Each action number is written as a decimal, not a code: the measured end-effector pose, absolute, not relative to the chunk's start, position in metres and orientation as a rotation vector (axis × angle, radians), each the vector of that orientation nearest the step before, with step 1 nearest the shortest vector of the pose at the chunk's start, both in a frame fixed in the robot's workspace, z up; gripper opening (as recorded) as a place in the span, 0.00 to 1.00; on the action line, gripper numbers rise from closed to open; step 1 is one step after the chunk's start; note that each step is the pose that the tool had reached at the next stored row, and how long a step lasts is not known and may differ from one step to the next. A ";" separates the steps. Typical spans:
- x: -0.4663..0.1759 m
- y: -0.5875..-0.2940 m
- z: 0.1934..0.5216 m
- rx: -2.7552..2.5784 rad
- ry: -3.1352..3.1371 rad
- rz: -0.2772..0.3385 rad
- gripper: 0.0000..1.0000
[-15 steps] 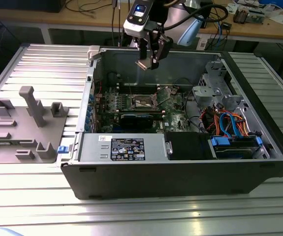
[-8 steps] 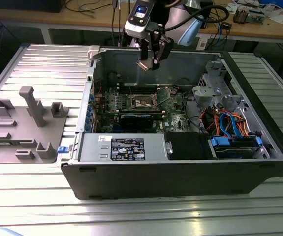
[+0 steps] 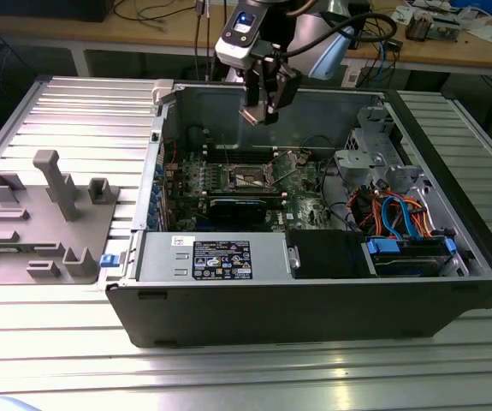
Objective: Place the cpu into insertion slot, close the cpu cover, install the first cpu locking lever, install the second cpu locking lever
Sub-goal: 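Place the cpu into insertion slot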
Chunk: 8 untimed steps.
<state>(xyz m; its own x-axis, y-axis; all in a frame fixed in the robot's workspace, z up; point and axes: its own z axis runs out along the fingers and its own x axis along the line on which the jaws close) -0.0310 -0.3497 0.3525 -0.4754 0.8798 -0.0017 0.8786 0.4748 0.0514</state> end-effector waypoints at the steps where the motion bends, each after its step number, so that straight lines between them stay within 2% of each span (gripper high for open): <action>1: -0.031 -0.350 0.352 1.602 2.669 0.067 0.54; 8: -0.031 -0.350 0.352 1.608 2.665 0.067 0.54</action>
<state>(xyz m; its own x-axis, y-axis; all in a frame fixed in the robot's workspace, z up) -0.0310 -0.3497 0.3523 -0.4660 0.8848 -0.0016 0.8836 0.4654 0.0515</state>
